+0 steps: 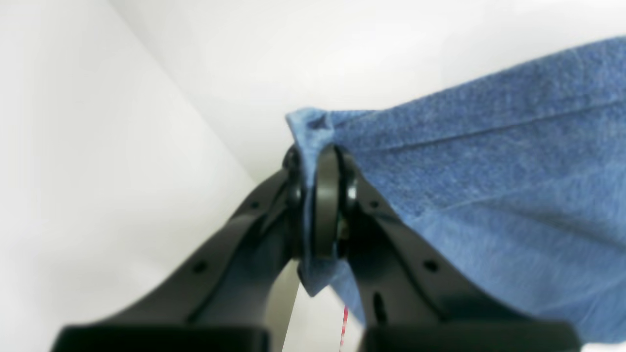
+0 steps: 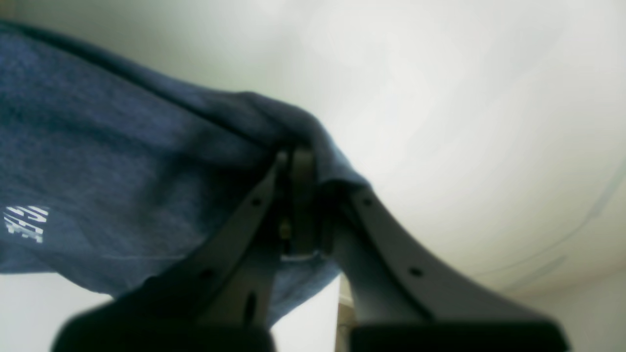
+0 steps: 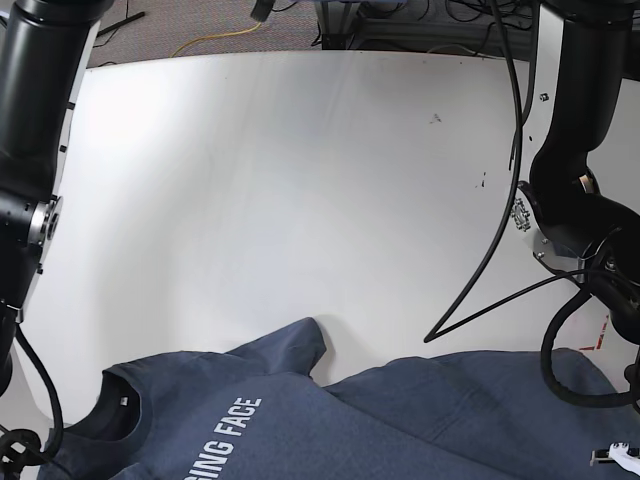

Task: Fold the T-shirt properly
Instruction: 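Lift the T-shirt with both grippers and pull it taut toward the robot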

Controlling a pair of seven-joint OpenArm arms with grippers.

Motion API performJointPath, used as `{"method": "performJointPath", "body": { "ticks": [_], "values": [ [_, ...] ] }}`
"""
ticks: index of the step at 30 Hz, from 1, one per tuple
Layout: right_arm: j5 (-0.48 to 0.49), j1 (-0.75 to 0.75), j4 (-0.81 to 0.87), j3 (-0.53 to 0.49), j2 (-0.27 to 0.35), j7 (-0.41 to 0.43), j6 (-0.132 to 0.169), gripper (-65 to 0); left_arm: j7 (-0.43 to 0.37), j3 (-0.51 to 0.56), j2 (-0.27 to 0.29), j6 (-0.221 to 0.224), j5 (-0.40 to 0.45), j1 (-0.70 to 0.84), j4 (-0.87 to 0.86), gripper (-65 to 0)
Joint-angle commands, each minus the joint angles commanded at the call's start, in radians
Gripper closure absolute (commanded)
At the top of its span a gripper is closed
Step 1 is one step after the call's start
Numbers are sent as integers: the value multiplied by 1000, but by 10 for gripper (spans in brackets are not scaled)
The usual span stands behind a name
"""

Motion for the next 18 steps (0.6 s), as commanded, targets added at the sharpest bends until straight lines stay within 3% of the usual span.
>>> {"method": "performJointPath", "body": {
  "ticks": [4,6,10,18],
  "values": [
    [0,-114,69,31,8,-6,9,0,0,2,-11,-29,-3,72,5,0],
    [6,-212,126,78,8,-8,26,0,2,2,-9,-71,0,118,26,0],
    [14,-414,199,190,-5,-21,34,0,17,2,-9,-101,0,222,43,0],
    [11,-766,373,361,-120,-21,34,0,15,0,-8,-116,-2,476,109,0]
  ]
}}
